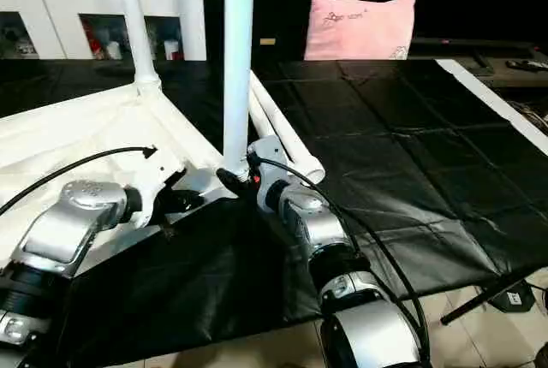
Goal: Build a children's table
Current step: Rotate leg to tighten
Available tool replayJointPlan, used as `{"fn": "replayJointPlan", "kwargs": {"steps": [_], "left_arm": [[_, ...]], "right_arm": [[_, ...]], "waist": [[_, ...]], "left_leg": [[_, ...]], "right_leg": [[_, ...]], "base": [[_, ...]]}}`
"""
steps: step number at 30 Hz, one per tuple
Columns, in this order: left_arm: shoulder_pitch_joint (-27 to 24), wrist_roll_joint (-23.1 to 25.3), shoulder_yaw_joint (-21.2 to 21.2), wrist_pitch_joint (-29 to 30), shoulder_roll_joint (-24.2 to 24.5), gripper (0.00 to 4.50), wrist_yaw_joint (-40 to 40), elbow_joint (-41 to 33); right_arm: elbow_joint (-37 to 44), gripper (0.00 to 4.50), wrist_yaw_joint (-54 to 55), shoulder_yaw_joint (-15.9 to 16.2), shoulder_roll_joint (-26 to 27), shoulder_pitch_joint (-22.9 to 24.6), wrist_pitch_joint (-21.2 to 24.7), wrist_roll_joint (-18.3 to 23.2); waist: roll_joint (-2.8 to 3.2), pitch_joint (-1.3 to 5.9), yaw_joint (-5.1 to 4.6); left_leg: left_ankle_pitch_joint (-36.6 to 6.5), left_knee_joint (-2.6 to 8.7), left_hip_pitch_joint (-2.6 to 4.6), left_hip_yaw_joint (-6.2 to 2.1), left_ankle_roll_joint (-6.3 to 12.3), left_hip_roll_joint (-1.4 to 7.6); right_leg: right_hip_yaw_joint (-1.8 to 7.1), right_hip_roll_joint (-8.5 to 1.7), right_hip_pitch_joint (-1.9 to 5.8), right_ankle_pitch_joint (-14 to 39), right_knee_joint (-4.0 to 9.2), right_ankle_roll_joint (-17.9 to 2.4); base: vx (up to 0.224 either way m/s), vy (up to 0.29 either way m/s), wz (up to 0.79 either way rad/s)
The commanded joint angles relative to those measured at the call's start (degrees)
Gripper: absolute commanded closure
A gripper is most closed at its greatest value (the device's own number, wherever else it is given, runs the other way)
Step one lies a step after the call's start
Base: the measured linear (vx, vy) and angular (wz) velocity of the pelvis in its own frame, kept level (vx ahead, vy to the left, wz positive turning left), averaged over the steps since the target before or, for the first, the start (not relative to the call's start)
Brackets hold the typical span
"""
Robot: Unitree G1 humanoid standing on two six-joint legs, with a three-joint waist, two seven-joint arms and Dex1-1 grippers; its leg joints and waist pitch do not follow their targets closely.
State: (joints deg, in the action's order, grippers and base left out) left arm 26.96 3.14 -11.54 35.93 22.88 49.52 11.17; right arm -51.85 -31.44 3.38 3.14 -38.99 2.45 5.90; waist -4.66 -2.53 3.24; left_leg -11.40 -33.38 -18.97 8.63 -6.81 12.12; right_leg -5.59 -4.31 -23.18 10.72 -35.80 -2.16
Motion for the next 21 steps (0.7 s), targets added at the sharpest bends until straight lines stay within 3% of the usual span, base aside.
{"fn": "replayJointPlan", "kwargs": {"steps": [1, 5, 9, 12, 15, 21], "left_arm": [[2.95, 0.65, -1.59, -2.9, -0.6, 4.5, -0.81, -0.4], [2.97, 0.69, -2.41, -5.16, 1.45, 4.5, 1.46, 0.48], [2.63, 0.42, -3.49, -8.53, 4.44, 4.5, 5.7, 1.63], [2.39, -0.26, -4.42, -11.64, 7.21, 4.5, 10.4, 2.9], [2.47, -0.43, -6.09, -18.58, 10.48, 4.5, 16.51, 4.65], [2.21, -1.57, -8.1, -24.96, 13.9, 4.5, 25.19, 5.1]], "right_arm": [[-0.67, 0.7, -4.83, 3.46, 1.74, 1.38, 0.72, -0.6], [1.0, 0.37, -7.55, 2.01, -0.82, 2.24, 0.04, 0.61], [4.71, 0.05, -14.87, 2.33, -4.91, 4.1, -1.5, 1.38], [7.55, 0.05, -23.03, 3.43, -9.81, 5.19, -3.25, 1.72], [10.55, 0.05, -31.34, 3.74, -14.13, 5.29, -3.18, 3.11], [12.88, 0.05, -39.29, 6.28, -17.21, 5.5, -4.04, 2.93]], "waist": [[1.23, 2.81, 0.18], [1.15, 2.83, 0.41], [1.31, 3.01, 0.68], [1.25, 3.07, 0.99], [1.23, 3.03, 1.08], [1.33, 2.99, 1.76]], "left_leg": [[-11.31, 4.25, -0.73, 0.37, 0.96, 1.02], [-11.62, 4.24, -0.78, 0.37, 1.31, 0.99], [-9.6, 4.18, -0.86, 0.42, 1.81, 1.13], [-8.89, 4.01, -0.88, 0.53, 2.63, 1.05], [-8.79, 4.06, -0.82, 0.49, 2.95, 1.1], [-8.58, 4.14, -0.51, 0.61, 2.47, 1.3]], "right_leg": [[3.45, -3.85, 2.91, 17.01, 4.9, -8.09], [3.5, -3.83, 2.99, 17.56, 5.08, -7.48], [3.49, -3.8, 3.25, 13.09, 4.59, -8.84], [3.43, -3.7, 3.41, 11.7, 4.5, -9.31], [3.42, -3.69, 3.42, 11.31, 4.41, -9.92], [3.5, -3.82, 3.23, 11.31, 4.3, -10.64]], "base": [[0.0, 0.0, 0.0], [0.0, 0.0, 0.0], [0.0, 0.0, 0.0], [0.0, 0.0, 0.0], [0.0, 0.0, 0.0], [0.0, 0.0, 0.0]]}}
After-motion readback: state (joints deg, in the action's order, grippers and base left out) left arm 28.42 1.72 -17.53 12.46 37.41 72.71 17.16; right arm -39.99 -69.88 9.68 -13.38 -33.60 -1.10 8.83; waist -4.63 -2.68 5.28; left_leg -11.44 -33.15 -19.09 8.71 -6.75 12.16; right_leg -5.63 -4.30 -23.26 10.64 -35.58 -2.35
